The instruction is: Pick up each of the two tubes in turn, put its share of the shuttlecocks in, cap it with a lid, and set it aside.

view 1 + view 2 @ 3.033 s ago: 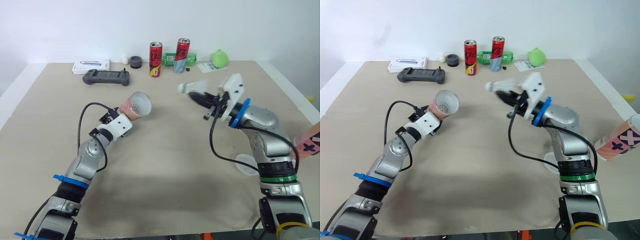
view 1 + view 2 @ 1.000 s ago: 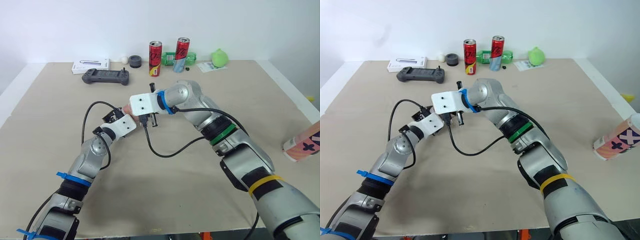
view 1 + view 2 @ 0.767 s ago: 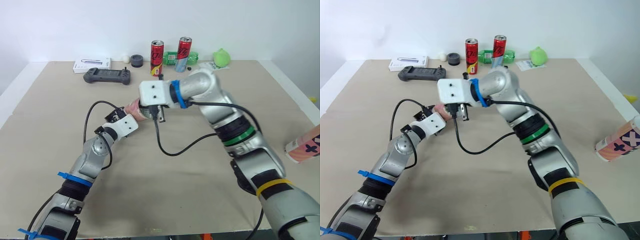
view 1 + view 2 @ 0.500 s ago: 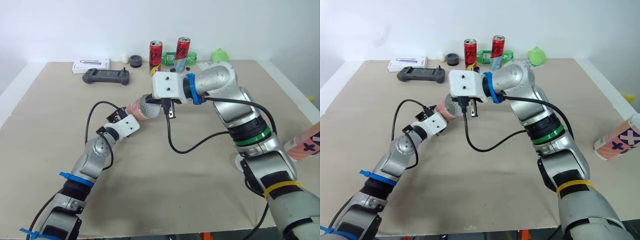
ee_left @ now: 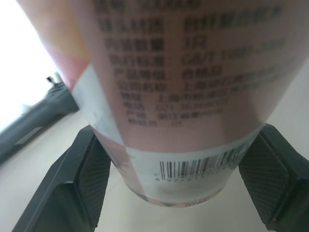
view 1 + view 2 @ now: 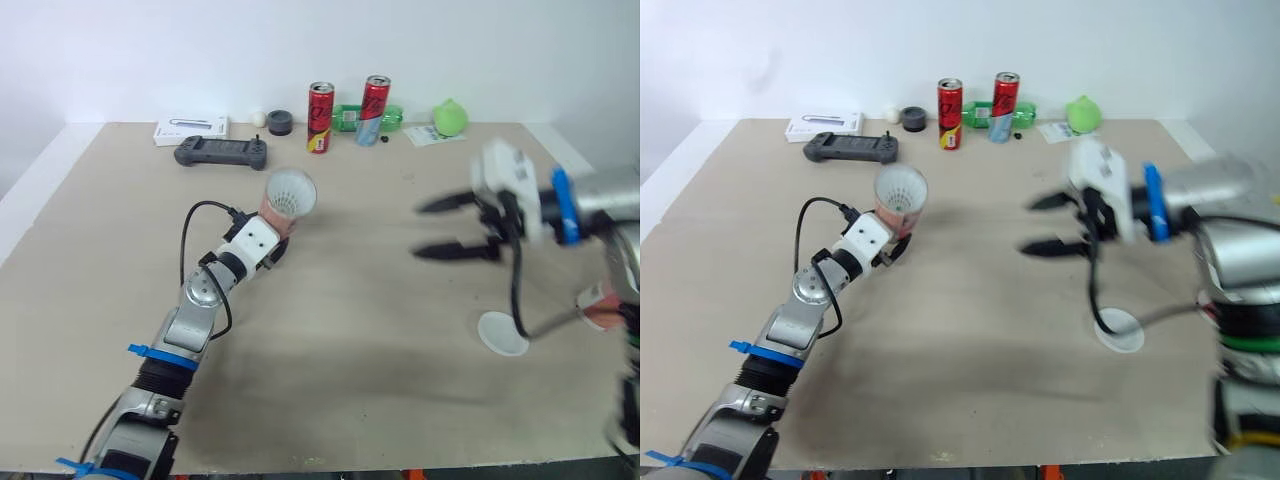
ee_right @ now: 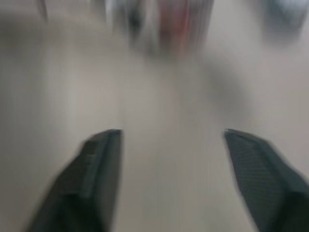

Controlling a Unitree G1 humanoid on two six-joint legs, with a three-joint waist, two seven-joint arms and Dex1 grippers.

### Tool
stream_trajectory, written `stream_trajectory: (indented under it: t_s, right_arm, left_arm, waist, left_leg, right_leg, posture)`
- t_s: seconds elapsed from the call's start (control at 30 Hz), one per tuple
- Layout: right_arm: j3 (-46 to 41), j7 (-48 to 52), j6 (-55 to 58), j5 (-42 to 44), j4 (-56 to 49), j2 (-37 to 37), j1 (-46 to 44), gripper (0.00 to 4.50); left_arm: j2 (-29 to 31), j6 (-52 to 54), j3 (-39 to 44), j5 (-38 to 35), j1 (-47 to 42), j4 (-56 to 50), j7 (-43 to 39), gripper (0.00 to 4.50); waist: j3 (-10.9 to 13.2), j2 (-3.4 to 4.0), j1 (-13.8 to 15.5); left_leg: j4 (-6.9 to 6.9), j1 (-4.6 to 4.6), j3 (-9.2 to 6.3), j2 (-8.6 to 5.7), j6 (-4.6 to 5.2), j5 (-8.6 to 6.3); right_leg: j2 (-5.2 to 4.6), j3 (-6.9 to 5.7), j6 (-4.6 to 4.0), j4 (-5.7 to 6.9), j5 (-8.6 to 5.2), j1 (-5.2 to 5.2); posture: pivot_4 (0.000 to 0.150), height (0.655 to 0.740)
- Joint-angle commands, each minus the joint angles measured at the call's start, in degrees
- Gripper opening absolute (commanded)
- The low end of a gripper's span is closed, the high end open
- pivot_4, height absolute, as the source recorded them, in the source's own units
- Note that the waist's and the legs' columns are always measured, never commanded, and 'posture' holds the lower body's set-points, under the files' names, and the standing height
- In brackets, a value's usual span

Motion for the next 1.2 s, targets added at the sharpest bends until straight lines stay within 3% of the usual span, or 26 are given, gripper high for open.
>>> stream_trajectory:
  t_s: [0.03,0.23,0.57,0.77,0.93,1.1,1.2]
  right_arm:
    - [-0.15,0.70,-4.29,-3.32,2.81,-5.32,5.52,4.39]
    - [-2.15,-1.69,-4.54,-3.08,6.92,-6.79,12.43,4.39]
    - [1.64,-4.74,-7.63,-5.80,16.55,-2.69,8.89,4.39]
    - [3.59,-3.94,-7.50,-6.76,17.97,-2.50,10.87,2.37]
    - [4.15,-3.64,-7.93,-6.95,18.85,-2.23,10.46,0.03]
    - [2.69,-3.70,-9.85,-5.47,17.66,-1.02,7.85,0.03]
    - [1.62,-2.46,-5.82,-1.42,11.50,1.09,-0.76,0.03]
  left_arm:
    - [-0.30,1.33,-0.45,-6.26,1.85,-4.94,-6.56,3.61]
    - [0.44,8.41,-4.56,-13.90,8.21,-11.91,-17.06,3.61]
    - [2.03,9.66,-9.25,-11.84,11.15,-11.78,-19.41,3.61]
    - [0.68,9.86,-8.72,-12.84,12.42,-11.36,-18.20,3.61]
    - [0.34,8.86,-8.95,-11.94,12.40,-9.64,-17.47,3.61]
    - [0.47,8.06,-9.02,-10.79,12.01,-8.10,-16.80,3.61]
    - [0.16,6.93,-9.33,-8.73,11.23,-6.38,-15.01,3.61]
  waist:
    - [-0.02,0.05,-0.44]
    - [-0.02,0.06,-0.66]
    - [0.00,0.03,-0.59]
    - [-0.02,0.06,-0.38]
    - [-0.04,0.07,-0.38]
    - [-0.04,0.07,-0.41]
    - [-0.07,0.13,-0.55]
  left_leg:
    - [-0.01,0.02,0.01,0.00,0.00,0.00]
    - [-0.01,0.25,0.07,0.09,-0.01,0.01]
    - [0.40,0.54,0.12,0.04,-0.03,0.01]
    - [0.38,0.52,0.09,0.04,0.02,-0.04]
    - [0.39,0.58,0.07,0.04,0.03,-0.05]
    - [0.40,0.65,0.08,0.03,0.03,-0.05]
    - [0.40,0.72,0.12,0.04,0.02,-0.05]
  right_leg:
    - [0.00,0.01,0.00,0.00,0.00,0.01]
    - [0.13,0.06,-0.09,0.10,0.05,0.08]
    - [0.04,0.11,-0.22,0.09,-0.02,0.54]
    - [0.05,0.11,-0.19,0.08,-0.07,0.56]
    - [0.06,0.10,-0.20,0.08,-0.09,0.64]
    - [0.05,0.11,-0.21,0.08,-0.08,0.69]
    - [0.05,0.13,-0.23,0.08,-0.04,0.71]
  posture:
    - [0.150,0.7400]
    - [0.150,0.7400]
    - [0.150,0.7400]
    - [0.150,0.7400]
    - [0.150,0.7400]
    - [0.150,0.7400]
    - [0.150,0.7400]
